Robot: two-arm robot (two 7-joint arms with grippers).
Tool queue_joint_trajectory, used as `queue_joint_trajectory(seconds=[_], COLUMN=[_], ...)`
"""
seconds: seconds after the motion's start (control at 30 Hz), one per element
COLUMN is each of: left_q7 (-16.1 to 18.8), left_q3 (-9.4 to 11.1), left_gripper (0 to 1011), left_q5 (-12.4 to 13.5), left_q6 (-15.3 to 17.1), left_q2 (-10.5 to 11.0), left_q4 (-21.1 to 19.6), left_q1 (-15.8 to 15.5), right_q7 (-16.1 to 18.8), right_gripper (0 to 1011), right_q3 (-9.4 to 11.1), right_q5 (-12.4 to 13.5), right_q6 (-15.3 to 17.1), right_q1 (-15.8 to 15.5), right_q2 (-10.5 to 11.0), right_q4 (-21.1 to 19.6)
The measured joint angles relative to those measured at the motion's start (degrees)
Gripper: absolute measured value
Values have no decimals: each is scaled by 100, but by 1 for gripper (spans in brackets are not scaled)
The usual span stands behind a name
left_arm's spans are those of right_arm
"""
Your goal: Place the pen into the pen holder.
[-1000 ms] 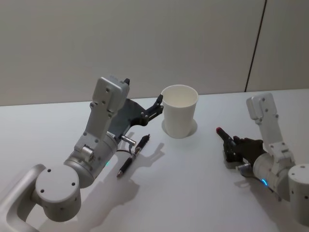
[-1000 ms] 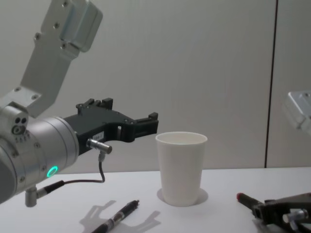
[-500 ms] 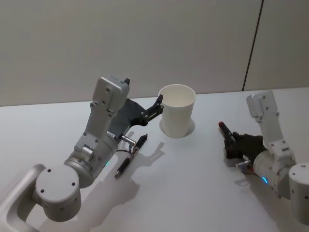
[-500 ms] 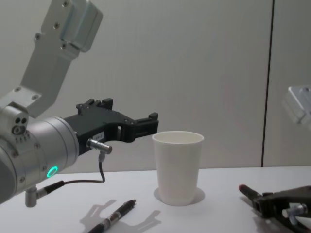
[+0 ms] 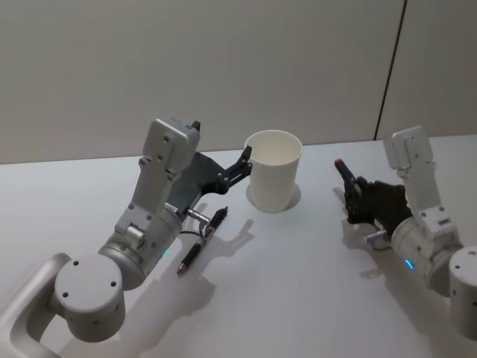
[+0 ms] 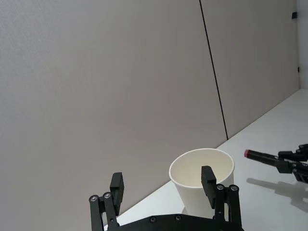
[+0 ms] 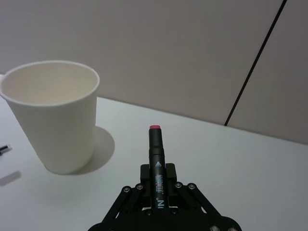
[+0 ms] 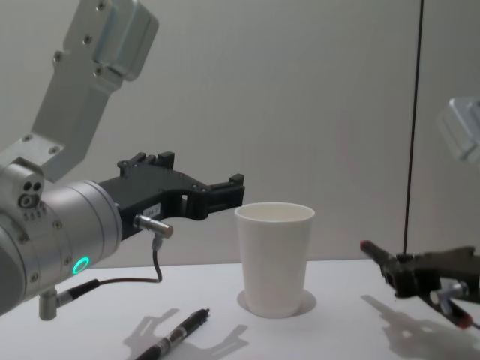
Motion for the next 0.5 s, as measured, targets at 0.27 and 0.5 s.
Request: queue_joint_trajectory(seconds=[0.27, 0.5], left_q7=[0, 0], left_q3=[0, 0], left_gripper=[1001, 1001], left_q5=[0, 0], left_q6=[0, 0], left_q2=[0, 0], left_q4=[0, 0], left_q1=[0, 0], right_q7=[67, 130], right_gripper=[170, 169], right_q3=[28, 57], right_q5=[-128, -199], right_q6=[-601, -1186], right_q1=[58, 134], right_q2=[15, 15], right_q4=[15, 50])
